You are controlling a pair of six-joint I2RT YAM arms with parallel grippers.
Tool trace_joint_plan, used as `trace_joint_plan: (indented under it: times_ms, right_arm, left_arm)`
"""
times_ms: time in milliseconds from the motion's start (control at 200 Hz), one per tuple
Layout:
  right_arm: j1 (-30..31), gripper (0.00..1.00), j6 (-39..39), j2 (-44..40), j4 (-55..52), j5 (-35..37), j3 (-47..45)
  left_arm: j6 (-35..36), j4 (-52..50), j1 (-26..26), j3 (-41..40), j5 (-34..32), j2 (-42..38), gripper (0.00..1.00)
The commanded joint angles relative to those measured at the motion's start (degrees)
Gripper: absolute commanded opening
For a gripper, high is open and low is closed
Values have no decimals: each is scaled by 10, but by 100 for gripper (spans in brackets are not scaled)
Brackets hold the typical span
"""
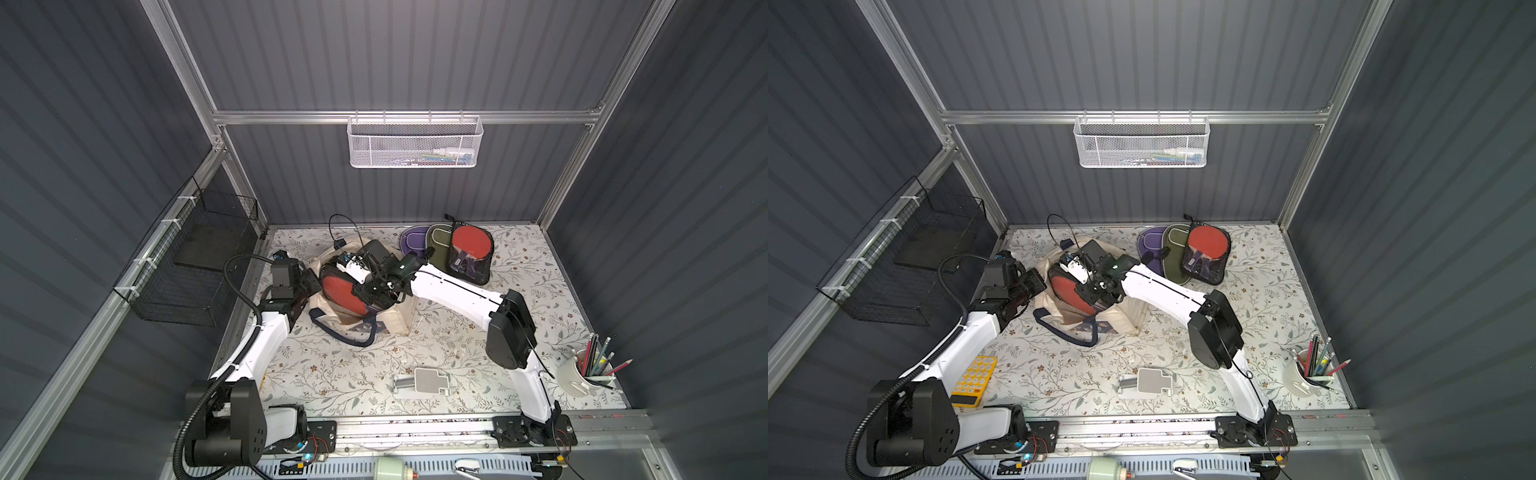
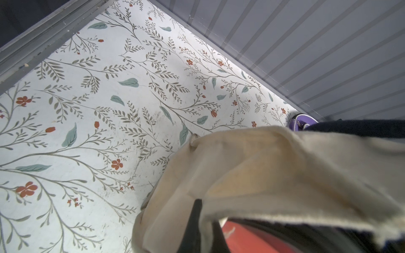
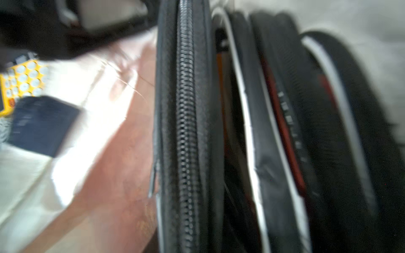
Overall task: Remove the ping pong set from the canvas bag
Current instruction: Pick up the ping pong set from the canvas bag, then place the ping pong set at the ping pong set.
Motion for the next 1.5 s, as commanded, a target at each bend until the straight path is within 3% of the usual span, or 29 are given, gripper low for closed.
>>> trace_joint_plan:
  times_ms: [0, 1076, 1276, 1496]
  right_arm:
    - [-1, 0, 2, -52, 11, 35, 12]
    - [-10, 0, 29, -259, 39, 120, 17]
    - [-32, 0, 56, -328, 52, 129, -27]
    - [-77, 0, 111, -435, 88, 125, -145]
  left_arm:
    - [-4, -44, 2, 13, -18, 16, 0]
    - [-1, -28, 5, 16, -22, 39, 0]
    - [3, -27, 5, 15, -24, 38, 0]
    - [7, -17, 5, 6, -23, 35, 0]
